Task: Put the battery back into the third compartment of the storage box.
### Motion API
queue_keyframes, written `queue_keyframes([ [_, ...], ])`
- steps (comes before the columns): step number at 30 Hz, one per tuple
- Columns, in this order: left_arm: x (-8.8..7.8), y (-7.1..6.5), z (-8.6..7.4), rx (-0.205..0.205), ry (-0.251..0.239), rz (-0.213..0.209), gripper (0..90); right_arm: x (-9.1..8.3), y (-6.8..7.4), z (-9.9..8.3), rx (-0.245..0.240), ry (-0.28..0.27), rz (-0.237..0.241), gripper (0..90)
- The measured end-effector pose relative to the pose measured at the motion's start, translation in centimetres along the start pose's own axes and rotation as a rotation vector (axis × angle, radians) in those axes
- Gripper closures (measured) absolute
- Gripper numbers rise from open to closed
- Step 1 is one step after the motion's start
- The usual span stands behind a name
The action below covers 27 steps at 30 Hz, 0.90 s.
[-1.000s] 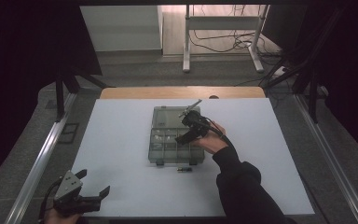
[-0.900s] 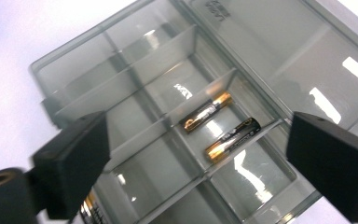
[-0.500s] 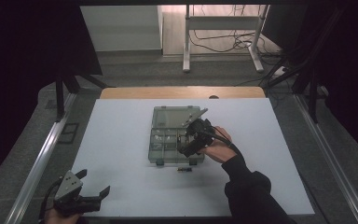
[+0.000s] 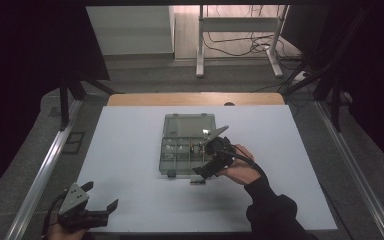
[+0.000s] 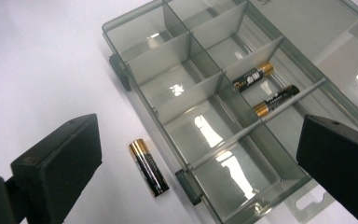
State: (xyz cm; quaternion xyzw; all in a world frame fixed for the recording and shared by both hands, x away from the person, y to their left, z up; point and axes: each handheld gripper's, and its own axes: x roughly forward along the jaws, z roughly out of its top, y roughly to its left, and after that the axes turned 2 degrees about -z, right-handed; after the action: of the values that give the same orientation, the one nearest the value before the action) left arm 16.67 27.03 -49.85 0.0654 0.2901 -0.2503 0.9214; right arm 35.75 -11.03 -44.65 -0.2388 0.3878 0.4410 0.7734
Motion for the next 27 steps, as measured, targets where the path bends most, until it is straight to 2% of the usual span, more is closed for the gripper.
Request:
queue_keyframes([
  [2, 0.0, 0.0, 0.0, 0.001, 0.001, 0.001, 0.9, 0.0, 0.2, -0.2, 0.004, 0.009, 0.005, 1.2],
  [5, 0.0, -0.1, 0.0, 0.003, 0.001, 0.001, 0.9, 0.1, 0.9, -0.4, -0.019, 0.032, -0.003, 3.5],
  [11, 0.0, -0.1, 0.0, 0.004, 0.0, 0.002, 1.0, 0.4, 2.0, -0.9, -0.036, 0.065, 0.01, 17.7],
  [15, 0.0, -0.1, 0.0, 0.009, 0.002, 0.003, 1.0, 0.9, 2.3, -1.4, -0.055, 0.087, 0.033, 29.8],
  [22, 0.0, -0.2, 0.0, 0.012, 0.002, 0.003, 1.0, 1.9, 2.7, -1.9, -0.077, 0.134, 0.064, 44.7],
  [27, 0.0, -0.2, 0.0, 0.013, 0.003, 0.003, 1.1, 2.8, 3.1, -2.0, -0.122, 0.166, 0.069, 53.9],
])
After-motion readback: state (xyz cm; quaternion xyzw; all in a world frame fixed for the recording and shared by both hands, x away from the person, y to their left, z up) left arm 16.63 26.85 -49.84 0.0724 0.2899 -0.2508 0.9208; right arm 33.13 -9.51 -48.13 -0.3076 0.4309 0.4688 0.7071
